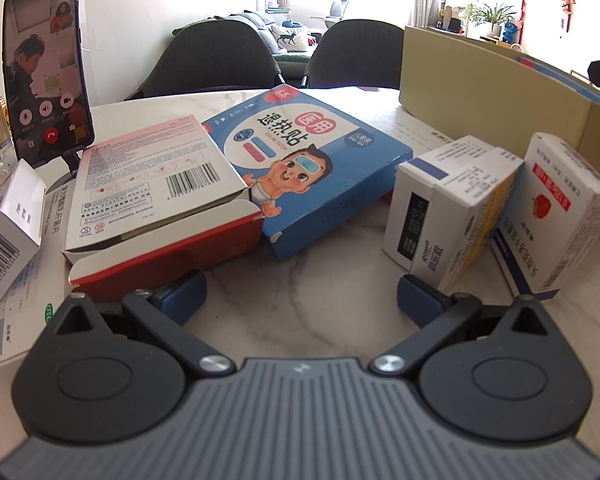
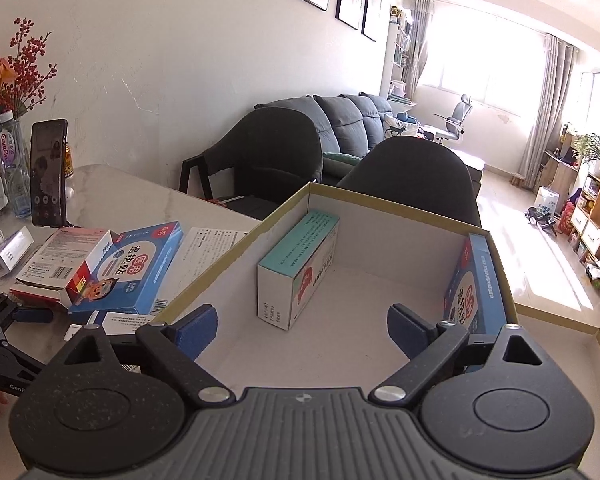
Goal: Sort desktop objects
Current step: 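Move the right tool back from the cardboard box over the table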
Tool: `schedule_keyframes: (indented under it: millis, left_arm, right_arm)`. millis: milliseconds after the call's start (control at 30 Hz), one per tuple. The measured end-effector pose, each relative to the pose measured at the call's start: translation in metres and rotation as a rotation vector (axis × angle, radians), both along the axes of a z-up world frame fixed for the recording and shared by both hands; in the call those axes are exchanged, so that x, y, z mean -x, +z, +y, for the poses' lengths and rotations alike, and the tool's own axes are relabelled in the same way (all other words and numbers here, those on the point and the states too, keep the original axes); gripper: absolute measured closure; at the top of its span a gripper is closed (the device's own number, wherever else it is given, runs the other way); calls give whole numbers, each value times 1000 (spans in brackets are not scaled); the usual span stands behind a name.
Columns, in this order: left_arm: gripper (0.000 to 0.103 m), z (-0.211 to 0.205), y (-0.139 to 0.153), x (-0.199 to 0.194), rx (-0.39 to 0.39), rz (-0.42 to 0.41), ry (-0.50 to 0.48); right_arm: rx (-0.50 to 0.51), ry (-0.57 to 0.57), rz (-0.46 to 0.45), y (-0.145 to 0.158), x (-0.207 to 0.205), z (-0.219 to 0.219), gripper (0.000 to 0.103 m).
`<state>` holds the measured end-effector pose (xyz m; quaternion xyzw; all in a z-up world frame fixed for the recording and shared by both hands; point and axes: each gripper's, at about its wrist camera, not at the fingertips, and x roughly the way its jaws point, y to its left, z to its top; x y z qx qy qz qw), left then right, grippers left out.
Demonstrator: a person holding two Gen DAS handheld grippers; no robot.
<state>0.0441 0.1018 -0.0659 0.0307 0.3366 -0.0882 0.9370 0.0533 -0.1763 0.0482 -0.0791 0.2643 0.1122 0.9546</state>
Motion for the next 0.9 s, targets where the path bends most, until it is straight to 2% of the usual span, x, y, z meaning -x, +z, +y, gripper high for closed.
schedule_keyframes:
  millis: [167,400,667,900]
  left_arm:
    - [0,-1,0,0,0,0,0]
    - [0,-2,1,3,-5,-4,3]
    - [0,0,4,5,4,4,7]
    - [0,3,10,8,-1,-20,18]
  right_arm:
    - [-23,-51,-40,-8,8,-1,9]
    - [-61,-66,-70,-16,15,-2,8]
    - [-90,-67,-71,-23,15,-5,8]
    - [-98,-55,-71,-24,15,-3,8]
